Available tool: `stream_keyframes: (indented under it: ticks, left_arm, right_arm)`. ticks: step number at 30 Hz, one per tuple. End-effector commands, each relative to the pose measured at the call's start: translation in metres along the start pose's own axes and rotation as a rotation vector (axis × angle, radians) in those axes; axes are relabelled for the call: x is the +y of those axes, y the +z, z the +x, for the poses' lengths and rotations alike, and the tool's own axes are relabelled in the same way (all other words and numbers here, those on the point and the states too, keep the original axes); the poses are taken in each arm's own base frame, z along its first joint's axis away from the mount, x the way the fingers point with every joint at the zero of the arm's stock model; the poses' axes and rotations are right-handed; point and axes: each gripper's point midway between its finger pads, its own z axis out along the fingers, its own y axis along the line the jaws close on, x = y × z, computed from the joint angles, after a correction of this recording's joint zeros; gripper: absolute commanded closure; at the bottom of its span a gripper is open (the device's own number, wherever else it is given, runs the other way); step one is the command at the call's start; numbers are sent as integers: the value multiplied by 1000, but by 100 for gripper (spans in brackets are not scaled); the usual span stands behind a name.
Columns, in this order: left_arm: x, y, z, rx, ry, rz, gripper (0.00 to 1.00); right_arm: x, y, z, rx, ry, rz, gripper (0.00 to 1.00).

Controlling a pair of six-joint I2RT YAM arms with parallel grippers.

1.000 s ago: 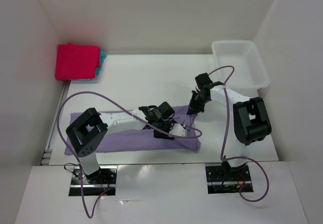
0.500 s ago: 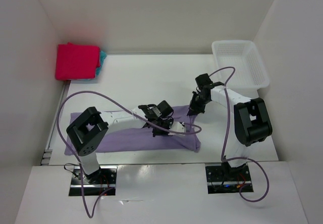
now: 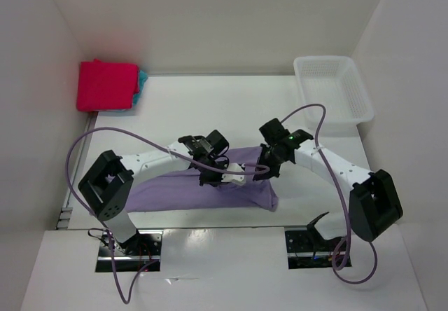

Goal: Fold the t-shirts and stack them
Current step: Fold the other side of the tshirt into a rectangle

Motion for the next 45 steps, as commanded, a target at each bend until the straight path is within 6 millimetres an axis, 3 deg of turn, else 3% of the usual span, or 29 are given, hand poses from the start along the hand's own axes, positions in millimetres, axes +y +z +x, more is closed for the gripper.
stream_keyframes:
  ticks: [1,3,10,12,14,17,20,25,27,31,36,39,41,44,45]
  left_arm:
    - [-21,-7,-5,-18,53,72,100]
    - [-33,-6,2,-9,59,113,100]
    - [-48,3,16,27,87,151,97]
    - [-50,7,18,33,70,171,89]
    - [-48,6,15,28,61,164,69]
    - [-49,6,14,21,60,170,52]
    - [-52,4,15,32,43,182,51]
    - [-49,-10,6,15,29,145,48]
    - [-46,-14,1,2,29,131,46]
    - [-34,-14,10,19,-39,77,46]
    - [-36,-12,10,4,-56,78,45]
    - [-33,-13,13,14,-76,64,45]
    - [-26,-19,14,15,-90,34,45]
    - [-18,-27,23,14,-144,-2,45]
    - [-20,-26,29,23,-160,3,44]
  right_arm:
    - [-3,3,31,56,31,56,100]
    - [-6,7,42,76,46,73,100]
    - [-24,9,48,58,84,133,98]
    - [-26,11,47,55,84,145,91]
    - [-34,13,49,62,87,177,78]
    - [-39,11,50,52,96,202,66]
    - [-37,0,44,5,114,185,61]
    - [-30,-6,39,-31,135,144,63]
    - [-30,-1,38,-32,134,143,63]
    - [-36,12,44,7,140,172,58]
    - [-33,20,49,30,131,129,56]
    - [-19,10,12,-92,78,121,54]
    - [-17,2,-32,-194,43,148,54]
    - [-13,0,-80,-264,10,150,54]
    - [-15,12,-90,-255,3,168,54]
